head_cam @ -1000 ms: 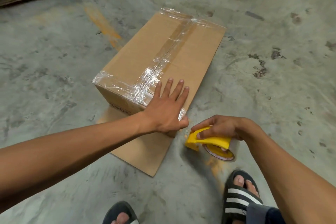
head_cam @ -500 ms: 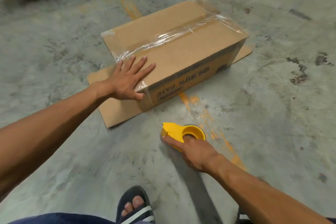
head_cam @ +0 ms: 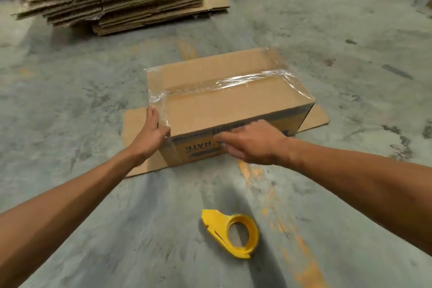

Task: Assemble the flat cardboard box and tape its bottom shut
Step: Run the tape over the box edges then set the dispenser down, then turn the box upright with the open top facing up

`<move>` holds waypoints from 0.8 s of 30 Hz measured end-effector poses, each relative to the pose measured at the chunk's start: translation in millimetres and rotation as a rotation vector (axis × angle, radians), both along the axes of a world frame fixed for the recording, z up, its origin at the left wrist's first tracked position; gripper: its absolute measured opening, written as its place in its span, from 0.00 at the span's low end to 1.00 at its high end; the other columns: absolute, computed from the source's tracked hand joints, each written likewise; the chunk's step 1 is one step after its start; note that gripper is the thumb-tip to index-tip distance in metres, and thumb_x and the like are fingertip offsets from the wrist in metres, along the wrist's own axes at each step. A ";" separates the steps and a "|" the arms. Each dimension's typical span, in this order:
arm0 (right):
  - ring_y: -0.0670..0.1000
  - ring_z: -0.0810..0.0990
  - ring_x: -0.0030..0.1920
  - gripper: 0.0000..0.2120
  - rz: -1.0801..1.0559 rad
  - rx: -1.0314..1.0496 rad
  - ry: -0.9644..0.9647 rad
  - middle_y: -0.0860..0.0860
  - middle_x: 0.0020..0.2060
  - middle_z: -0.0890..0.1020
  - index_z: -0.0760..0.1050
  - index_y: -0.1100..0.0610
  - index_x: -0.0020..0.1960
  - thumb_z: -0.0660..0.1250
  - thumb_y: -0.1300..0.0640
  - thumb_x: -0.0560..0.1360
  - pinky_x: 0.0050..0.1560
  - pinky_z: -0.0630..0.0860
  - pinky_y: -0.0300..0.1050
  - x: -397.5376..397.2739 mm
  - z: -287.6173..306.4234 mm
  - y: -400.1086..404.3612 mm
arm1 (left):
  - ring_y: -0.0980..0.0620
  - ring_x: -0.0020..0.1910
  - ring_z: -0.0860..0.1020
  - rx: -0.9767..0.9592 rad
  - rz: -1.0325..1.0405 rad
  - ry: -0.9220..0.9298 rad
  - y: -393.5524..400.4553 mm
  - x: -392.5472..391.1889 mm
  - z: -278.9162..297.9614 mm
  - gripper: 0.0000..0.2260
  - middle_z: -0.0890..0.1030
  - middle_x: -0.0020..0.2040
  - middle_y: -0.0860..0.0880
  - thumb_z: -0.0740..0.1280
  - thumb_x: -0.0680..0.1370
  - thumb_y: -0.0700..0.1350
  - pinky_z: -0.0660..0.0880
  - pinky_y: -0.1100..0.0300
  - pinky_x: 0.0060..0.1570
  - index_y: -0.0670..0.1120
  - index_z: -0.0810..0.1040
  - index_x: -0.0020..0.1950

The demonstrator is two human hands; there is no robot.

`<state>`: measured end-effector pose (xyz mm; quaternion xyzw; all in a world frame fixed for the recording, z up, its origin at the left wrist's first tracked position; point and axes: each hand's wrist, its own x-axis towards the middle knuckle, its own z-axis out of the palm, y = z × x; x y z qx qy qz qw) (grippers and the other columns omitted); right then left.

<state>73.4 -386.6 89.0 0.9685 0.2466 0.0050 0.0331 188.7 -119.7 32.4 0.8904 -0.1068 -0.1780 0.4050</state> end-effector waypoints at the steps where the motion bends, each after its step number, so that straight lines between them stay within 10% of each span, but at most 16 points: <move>1: 0.60 0.82 0.49 0.20 -0.090 0.042 -0.021 0.53 0.54 0.82 0.68 0.47 0.71 0.52 0.47 0.81 0.42 0.77 0.50 18.0 8.1 -19.1 | 0.49 0.79 0.51 -0.008 0.058 -0.047 -2.8 5.5 -3.8 0.36 0.49 0.80 0.51 0.58 0.75 0.54 0.55 0.46 0.75 0.50 0.48 0.79; 7: 0.58 0.67 0.69 0.24 -0.544 0.141 0.015 0.56 0.70 0.69 0.64 0.47 0.75 0.56 0.45 0.80 0.66 0.68 0.58 89.7 13.8 -111.2 | 0.41 0.72 0.66 0.062 0.191 -0.190 -12.4 23.2 -6.3 0.28 0.65 0.75 0.41 0.52 0.81 0.58 0.63 0.46 0.71 0.45 0.57 0.76; 11: 0.61 0.57 0.75 0.29 -0.873 0.348 0.012 0.57 0.78 0.58 0.55 0.45 0.78 0.52 0.39 0.79 0.71 0.60 0.63 103.4 -18.0 -137.8 | 0.38 0.74 0.64 0.051 0.304 -0.028 -20.3 21.5 -7.3 0.30 0.57 0.79 0.43 0.51 0.83 0.57 0.60 0.50 0.70 0.48 0.44 0.80; 15: 0.68 0.66 0.69 0.39 -1.005 0.451 0.172 0.60 0.75 0.62 0.48 0.45 0.78 0.53 0.31 0.73 0.66 0.66 0.66 104.0 -43.4 -155.4 | 0.42 0.77 0.59 0.013 0.282 -0.009 -19.3 25.2 -10.7 0.29 0.49 0.81 0.48 0.51 0.84 0.53 0.57 0.52 0.72 0.53 0.37 0.80; 19: 0.70 0.68 0.66 0.47 -1.096 0.560 0.248 0.64 0.70 0.65 0.50 0.48 0.78 0.60 0.25 0.67 0.65 0.68 0.64 104.4 -38.5 -159.2 | 0.40 0.70 0.69 0.049 0.346 0.009 -11.3 25.3 -1.0 0.27 0.64 0.76 0.45 0.52 0.83 0.48 0.62 0.57 0.55 0.54 0.45 0.80; 24: 0.66 0.71 0.65 0.49 -1.026 0.839 0.394 0.61 0.73 0.63 0.47 0.42 0.78 0.64 0.25 0.65 0.67 0.69 0.63 72.8 -46.1 -140.8 | 0.44 0.66 0.73 0.077 0.327 0.043 30.0 9.2 3.8 0.28 0.68 0.75 0.50 0.52 0.82 0.58 0.66 0.51 0.64 0.59 0.45 0.79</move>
